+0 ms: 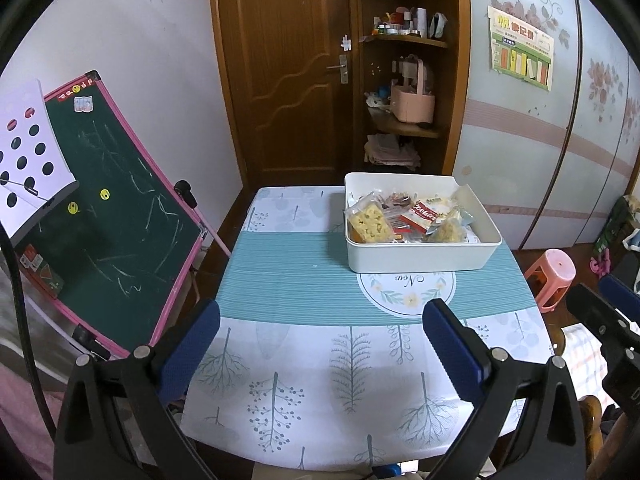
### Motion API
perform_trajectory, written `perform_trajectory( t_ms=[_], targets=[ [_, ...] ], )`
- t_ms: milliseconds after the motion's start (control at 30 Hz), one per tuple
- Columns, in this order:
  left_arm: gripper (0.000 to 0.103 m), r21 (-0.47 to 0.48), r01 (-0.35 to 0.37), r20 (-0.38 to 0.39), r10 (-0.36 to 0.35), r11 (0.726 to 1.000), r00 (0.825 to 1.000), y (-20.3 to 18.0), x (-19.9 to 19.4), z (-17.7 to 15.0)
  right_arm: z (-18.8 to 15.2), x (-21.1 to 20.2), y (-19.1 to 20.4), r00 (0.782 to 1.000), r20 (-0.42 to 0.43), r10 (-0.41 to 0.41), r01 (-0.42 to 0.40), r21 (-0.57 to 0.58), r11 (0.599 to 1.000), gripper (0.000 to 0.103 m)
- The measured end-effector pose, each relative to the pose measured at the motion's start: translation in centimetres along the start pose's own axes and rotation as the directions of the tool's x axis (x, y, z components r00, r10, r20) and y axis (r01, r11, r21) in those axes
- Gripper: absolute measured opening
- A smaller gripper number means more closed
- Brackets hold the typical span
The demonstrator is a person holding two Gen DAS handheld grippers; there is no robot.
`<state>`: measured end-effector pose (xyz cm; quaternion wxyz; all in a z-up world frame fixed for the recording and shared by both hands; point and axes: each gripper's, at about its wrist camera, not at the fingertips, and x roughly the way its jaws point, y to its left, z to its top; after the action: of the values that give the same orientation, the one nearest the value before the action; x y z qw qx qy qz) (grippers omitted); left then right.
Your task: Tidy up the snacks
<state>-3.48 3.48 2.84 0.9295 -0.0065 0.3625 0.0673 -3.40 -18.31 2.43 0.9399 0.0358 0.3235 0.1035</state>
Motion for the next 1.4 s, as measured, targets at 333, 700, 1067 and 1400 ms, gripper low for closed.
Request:
perform_trajectory(
  t_ms=[333, 700, 1067, 1400],
  targets=[
    [0.101, 0.003, 0.015, -0.034, -0.015, 1.0, 0.999, 0.3, 0.7, -0.3, 0.0, 0.2, -0.2, 1.0, -0.015, 0.01, -0.01, 0.008, 1.0, 0.071],
    [0.101, 0.0, 0.021, -0.069, -0.021, 1.0, 0.997, 0.1, 1.8, -0.6, 0.0, 0.8, -0.2, 0.999, -0.04, 0.023, -0.023, 0.016, 1.0, 0.071],
    [0.101, 0.003, 0.026, -0.079, -0.026, 1.0, 0.997, 0.0, 2.4, -0.9, 0.0, 1.6, -0.4, 0.998, -0.057, 0.029, -0.027, 0.025, 0.999, 0.071],
    [0.101, 0.008, 0.03, -0.093, -0.029, 1.0, 0.995, -0.4, 2.8, -0.9, -0.4, 2.5, -0.9, 0.996, -0.077, 0.033, -0.03, 0.041, 0.999, 0.071]
  ],
)
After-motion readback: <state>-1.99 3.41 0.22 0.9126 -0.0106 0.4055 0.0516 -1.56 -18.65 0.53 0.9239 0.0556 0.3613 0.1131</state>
